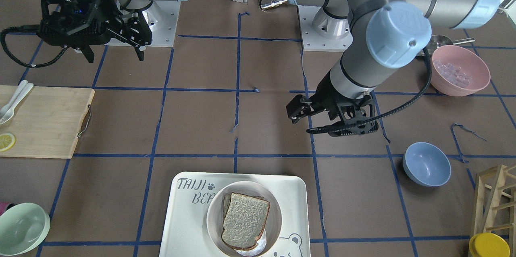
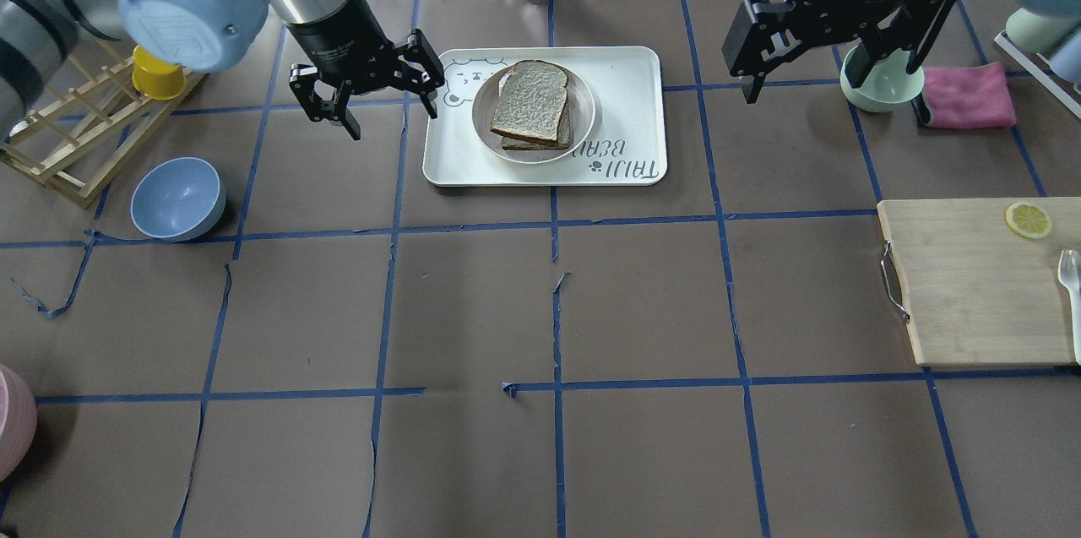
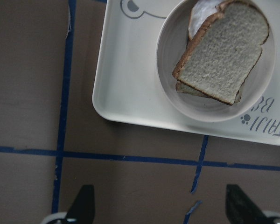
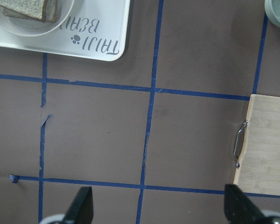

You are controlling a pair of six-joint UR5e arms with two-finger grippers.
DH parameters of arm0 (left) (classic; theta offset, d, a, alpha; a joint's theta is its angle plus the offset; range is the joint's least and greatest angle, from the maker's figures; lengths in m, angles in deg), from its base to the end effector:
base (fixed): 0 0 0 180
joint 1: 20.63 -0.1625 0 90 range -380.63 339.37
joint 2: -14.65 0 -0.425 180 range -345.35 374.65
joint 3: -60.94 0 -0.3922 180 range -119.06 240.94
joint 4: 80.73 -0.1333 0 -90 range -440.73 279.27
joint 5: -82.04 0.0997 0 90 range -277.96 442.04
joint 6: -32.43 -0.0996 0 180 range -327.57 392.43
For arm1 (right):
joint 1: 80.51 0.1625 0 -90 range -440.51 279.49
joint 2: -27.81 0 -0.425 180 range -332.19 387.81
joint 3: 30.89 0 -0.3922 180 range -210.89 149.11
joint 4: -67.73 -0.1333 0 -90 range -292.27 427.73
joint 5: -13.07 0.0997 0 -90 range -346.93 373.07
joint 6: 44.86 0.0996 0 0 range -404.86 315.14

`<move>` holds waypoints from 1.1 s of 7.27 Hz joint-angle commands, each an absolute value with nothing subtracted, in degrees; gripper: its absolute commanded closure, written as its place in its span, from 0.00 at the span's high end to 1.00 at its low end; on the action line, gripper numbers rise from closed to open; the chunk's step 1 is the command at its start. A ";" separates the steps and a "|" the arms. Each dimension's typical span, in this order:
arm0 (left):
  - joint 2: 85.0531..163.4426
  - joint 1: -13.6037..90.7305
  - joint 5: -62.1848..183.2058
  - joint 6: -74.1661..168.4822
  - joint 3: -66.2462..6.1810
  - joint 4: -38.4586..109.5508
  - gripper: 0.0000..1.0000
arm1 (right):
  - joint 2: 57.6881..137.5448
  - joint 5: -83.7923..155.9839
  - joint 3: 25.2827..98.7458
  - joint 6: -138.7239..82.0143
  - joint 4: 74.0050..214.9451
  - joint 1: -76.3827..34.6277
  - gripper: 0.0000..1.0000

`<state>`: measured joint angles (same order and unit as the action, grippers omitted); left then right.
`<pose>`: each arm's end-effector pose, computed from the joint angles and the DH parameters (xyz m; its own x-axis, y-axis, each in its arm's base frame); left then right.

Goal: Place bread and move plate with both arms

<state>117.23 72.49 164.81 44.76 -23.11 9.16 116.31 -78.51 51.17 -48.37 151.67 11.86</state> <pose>-0.1766 -0.5612 0.4225 -0.9800 -0.1730 0.0979 -0.1589 0.9777 0.1376 0.1512 -0.4954 0.5324 -0.9944 -0.1022 0.0279 -0.1024 0.9947 -0.0049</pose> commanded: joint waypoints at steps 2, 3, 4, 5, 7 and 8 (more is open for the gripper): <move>107.48 72.18 168.35 44.64 -24.14 15.07 1.00 | 116.31 -78.51 51.20 -48.37 151.66 11.86 1.00; 106.68 71.92 169.14 41.86 -24.75 14.63 1.00 | 116.31 -78.51 51.20 -48.37 151.75 11.86 1.00; 106.15 71.48 171.84 33.48 -24.84 13.67 1.00 | 116.31 -78.51 51.20 -48.37 151.75 11.86 1.00; 105.97 71.56 174.13 34.00 -24.76 13.31 1.00 | 116.31 -78.51 51.20 -48.28 151.66 11.86 1.00; 106.50 71.57 174.33 35.59 -25.02 7.27 1.00 | 116.31 -78.51 51.20 -48.28 151.66 11.86 1.00; 106.41 71.57 174.33 35.68 -25.02 7.42 1.00 | 116.23 -78.51 51.20 -48.28 151.66 11.78 1.00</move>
